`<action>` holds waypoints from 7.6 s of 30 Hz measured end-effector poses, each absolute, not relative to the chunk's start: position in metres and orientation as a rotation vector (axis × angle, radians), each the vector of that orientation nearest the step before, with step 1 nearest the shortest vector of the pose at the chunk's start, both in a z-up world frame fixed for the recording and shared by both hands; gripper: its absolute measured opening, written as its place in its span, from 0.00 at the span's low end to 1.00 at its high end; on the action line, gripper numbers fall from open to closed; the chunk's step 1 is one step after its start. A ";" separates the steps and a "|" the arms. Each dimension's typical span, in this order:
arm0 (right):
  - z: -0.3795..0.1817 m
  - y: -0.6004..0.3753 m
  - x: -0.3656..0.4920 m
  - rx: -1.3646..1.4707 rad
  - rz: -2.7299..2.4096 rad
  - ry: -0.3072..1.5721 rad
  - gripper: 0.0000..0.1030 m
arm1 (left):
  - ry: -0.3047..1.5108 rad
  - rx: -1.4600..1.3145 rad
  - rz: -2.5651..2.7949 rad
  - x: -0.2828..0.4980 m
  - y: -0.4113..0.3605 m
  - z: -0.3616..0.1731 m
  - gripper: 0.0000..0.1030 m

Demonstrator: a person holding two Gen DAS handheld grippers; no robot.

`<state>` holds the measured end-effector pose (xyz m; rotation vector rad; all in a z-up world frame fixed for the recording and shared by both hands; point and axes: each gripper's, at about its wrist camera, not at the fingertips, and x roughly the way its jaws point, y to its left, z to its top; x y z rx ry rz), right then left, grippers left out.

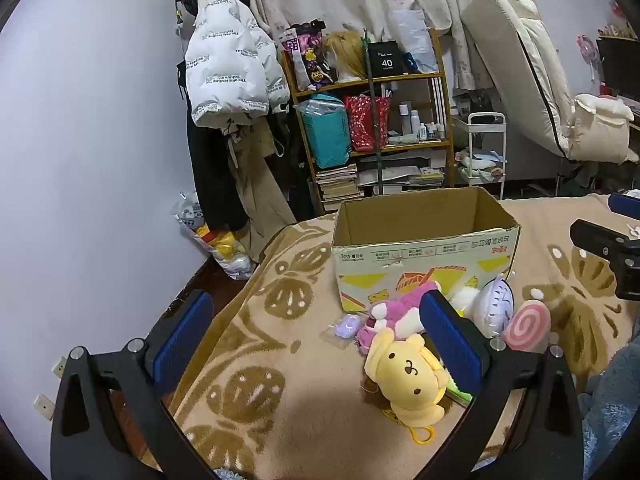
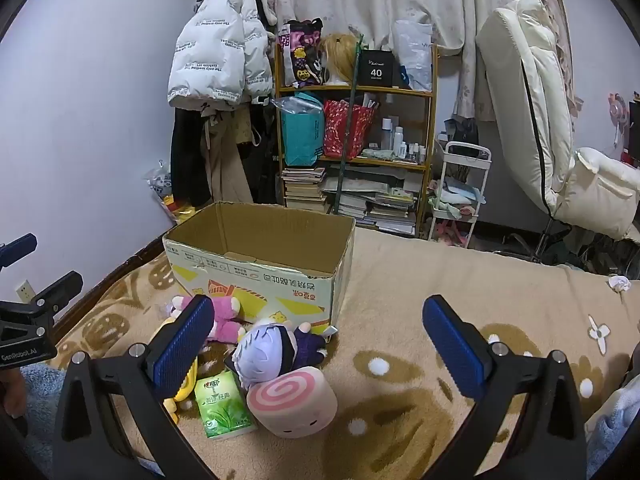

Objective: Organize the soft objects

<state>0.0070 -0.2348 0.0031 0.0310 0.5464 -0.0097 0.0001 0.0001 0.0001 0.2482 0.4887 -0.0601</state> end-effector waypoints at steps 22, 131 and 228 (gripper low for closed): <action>0.003 -0.234 0.007 0.028 -0.009 0.543 1.00 | 0.487 0.234 -0.058 0.002 0.005 0.005 0.99; -0.017 -0.254 0.057 0.114 0.012 0.796 1.00 | 0.786 0.252 -0.077 0.063 -0.026 -0.013 0.99; -0.020 -0.253 0.045 0.198 0.184 0.809 0.45 | 0.738 0.214 -0.181 0.043 -0.033 -0.026 0.63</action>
